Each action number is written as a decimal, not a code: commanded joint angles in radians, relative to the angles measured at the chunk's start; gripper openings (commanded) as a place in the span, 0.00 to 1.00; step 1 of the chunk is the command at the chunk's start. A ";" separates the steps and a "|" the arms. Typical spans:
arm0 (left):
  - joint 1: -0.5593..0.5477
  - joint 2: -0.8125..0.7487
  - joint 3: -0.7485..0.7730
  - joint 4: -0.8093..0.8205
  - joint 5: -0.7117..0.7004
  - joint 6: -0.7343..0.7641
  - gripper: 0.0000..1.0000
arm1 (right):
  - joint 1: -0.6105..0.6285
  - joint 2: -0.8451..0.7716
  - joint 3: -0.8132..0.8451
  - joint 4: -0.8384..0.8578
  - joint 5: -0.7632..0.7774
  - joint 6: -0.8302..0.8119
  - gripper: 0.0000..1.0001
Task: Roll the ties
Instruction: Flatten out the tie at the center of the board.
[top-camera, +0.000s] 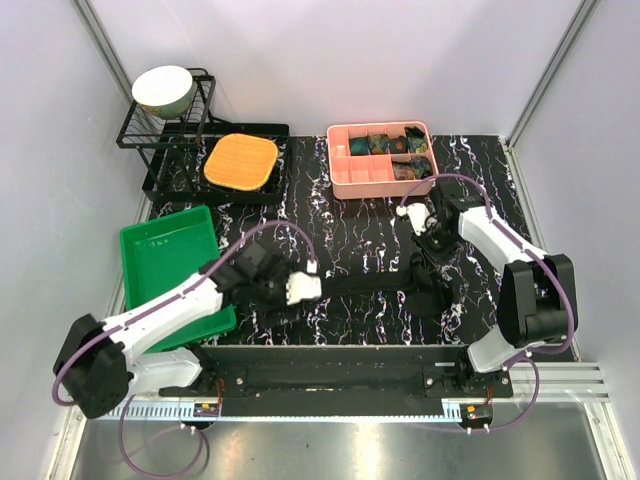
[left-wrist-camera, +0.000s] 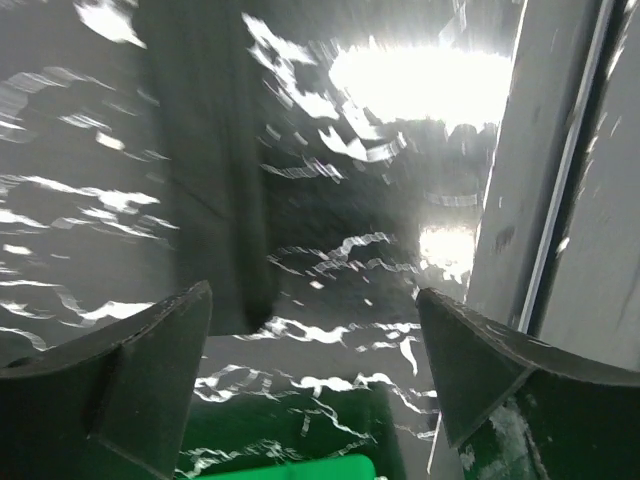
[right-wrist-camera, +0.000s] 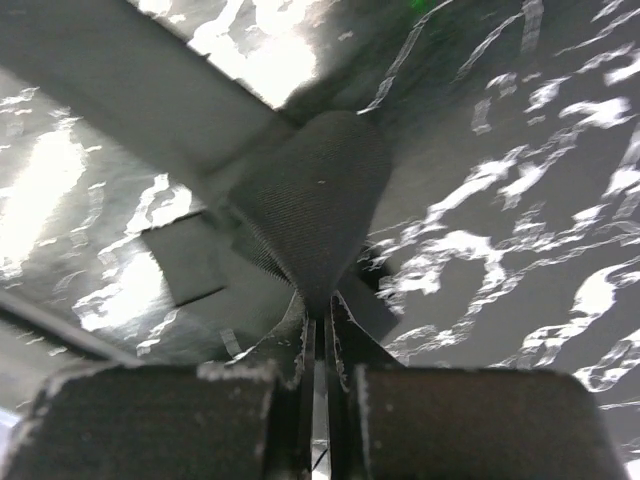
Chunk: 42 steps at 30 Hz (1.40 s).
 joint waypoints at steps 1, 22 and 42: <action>-0.048 0.045 -0.053 0.072 -0.213 0.019 0.88 | 0.000 -0.024 -0.041 0.099 0.089 -0.097 0.00; -0.079 0.211 -0.175 0.211 -0.330 0.409 0.25 | -0.030 -0.057 -0.111 0.064 0.102 -0.241 0.00; 0.438 0.694 0.532 -0.523 0.382 0.081 0.00 | -0.074 0.443 0.261 -0.240 -0.061 -0.641 0.00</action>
